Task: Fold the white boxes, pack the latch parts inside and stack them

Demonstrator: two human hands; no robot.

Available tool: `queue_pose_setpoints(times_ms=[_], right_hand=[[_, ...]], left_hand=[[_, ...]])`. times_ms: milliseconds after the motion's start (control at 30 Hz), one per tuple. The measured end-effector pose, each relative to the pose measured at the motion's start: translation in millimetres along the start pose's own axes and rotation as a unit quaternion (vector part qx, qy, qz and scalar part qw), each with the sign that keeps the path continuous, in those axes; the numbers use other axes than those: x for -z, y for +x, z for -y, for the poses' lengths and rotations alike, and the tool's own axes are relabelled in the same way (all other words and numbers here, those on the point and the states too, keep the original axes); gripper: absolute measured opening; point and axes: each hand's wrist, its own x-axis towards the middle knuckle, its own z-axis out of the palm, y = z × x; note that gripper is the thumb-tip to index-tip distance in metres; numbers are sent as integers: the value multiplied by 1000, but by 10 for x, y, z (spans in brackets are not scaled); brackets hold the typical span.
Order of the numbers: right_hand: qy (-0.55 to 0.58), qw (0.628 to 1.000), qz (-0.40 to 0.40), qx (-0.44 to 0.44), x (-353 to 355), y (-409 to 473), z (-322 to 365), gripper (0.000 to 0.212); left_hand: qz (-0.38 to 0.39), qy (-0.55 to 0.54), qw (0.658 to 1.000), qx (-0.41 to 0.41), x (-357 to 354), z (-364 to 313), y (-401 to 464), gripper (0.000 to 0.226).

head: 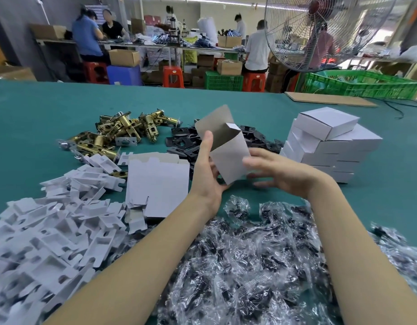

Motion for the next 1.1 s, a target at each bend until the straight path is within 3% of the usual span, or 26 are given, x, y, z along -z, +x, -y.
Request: queue_pose_setpoints(times_ms=[67, 200, 300, 467, 567, 667, 733, 867, 967, 1100], right_hand=[[-129, 991, 17, -29, -45, -5, 18, 81], [-293, 951, 78, -52, -128, 16, 117, 37], [-327, 935, 120, -63, -152, 16, 199, 21], [-356, 922, 128, -84, -225, 27, 320, 50], [-382, 912, 128, -78, -346, 69, 330, 23], [-377, 915, 125, -75, -342, 25, 361, 14], [-357, 930, 85, -35, -261, -59, 417, 13], [-174, 961, -110, 183, -103, -192, 622, 7], [-142, 912, -222, 313, -133, -212, 745, 9], [-191, 867, -302, 347, -297, -173, 751, 12]], left_hand=[[-23, -10, 999, -29, 5, -11, 7, 42], [-53, -6, 997, -49, 20, -29, 2, 38], [-61, 11, 997, -53, -3, -24, -1, 44], [-71, 17, 995, -69, -55, -31, -33, 71], [-77, 10, 993, -88, -79, -35, -46, 66], [-85, 13, 991, -102, -80, -43, -42, 68], [-82, 17, 991, -107, -88, -45, -47, 75], [-68, 21, 990, -118, -93, -39, -47, 79], [-72, 39, 990, -115, -93, -28, -47, 66], [-68, 43, 991, -107, -91, -34, -63, 67]])
